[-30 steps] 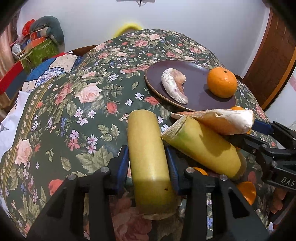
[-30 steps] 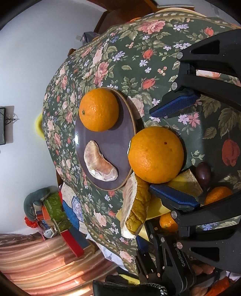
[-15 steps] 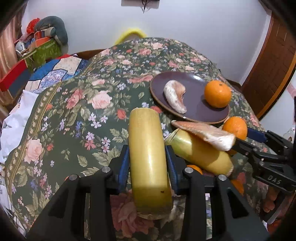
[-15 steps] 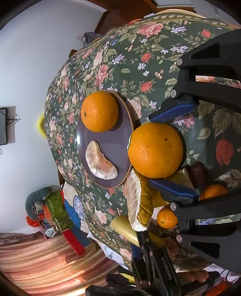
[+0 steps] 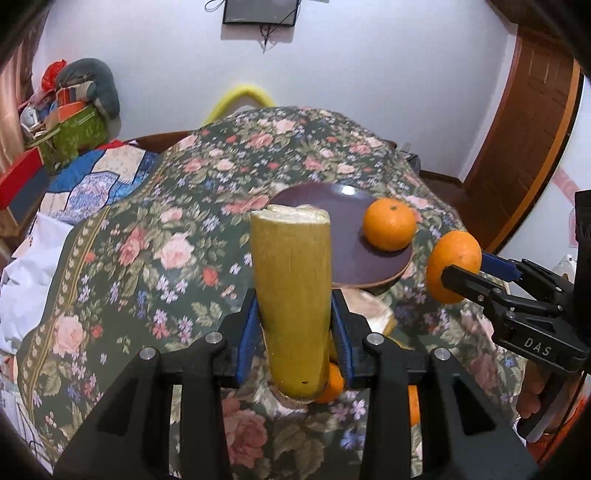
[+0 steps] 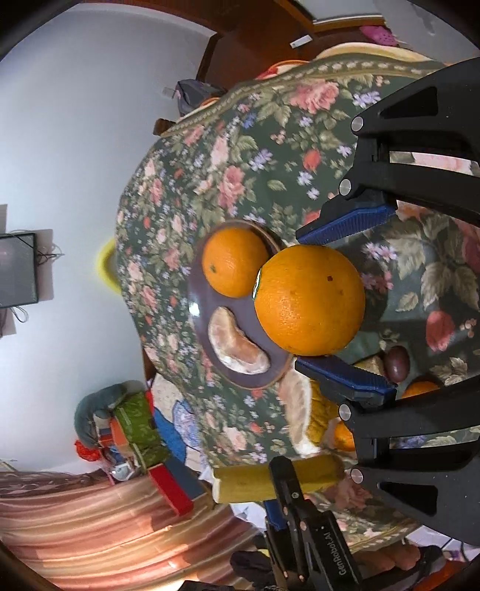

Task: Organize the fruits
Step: 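Lower the banana and orange onto the purple plate and open both tools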

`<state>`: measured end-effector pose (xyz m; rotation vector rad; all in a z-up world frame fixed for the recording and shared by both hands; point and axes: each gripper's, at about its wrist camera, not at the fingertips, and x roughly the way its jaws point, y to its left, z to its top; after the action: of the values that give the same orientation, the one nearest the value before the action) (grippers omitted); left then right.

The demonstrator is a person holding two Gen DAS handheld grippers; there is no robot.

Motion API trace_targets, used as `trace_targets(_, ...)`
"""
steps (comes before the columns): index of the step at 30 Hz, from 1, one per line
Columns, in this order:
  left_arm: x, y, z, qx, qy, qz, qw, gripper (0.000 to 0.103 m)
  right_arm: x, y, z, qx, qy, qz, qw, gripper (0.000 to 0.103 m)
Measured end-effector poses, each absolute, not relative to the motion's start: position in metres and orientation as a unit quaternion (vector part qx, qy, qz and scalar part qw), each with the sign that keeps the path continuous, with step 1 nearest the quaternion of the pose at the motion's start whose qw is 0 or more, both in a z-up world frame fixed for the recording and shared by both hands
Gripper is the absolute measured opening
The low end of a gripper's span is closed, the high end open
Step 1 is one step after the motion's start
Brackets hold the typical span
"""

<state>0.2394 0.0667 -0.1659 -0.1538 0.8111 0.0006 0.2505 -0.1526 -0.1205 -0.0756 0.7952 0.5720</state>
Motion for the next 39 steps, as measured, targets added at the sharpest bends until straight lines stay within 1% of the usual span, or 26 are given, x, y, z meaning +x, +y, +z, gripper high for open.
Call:
trace_targets(7,0.256,0.059,-0.148,-0.071,0.375,-0.014,0.924,0.036,0.259,-0.153,-0.107,-0.032,0.361,0.274,0.891,0.058)
trace_targets(14,0.276,0.055,-0.145,-0.070,0.370,-0.026,0.926,0.036,0.272,-0.146,-0.113,-0.038,0.361,0.277,0.890,0.058)
trace_targets(23,0.306,0.050,-0.160,-0.069,0.382,-0.038,0.921,0.036,0.292,-0.141,-0.134,-0.050,0.379,0.275,0.882,0.058)
trace_targets(31,0.336,0.049,-0.180,-0.079,0.414,-0.053,0.905,0.036,0.299,-0.140,-0.129,-0.048,0.366,0.284,0.885,0.058)
trace_targets(39,0.359,0.046,-0.189,-0.077,0.429,-0.051,0.898,0.036,0.301,-0.131,-0.129,-0.064,0.353,0.294,0.886,0.059)
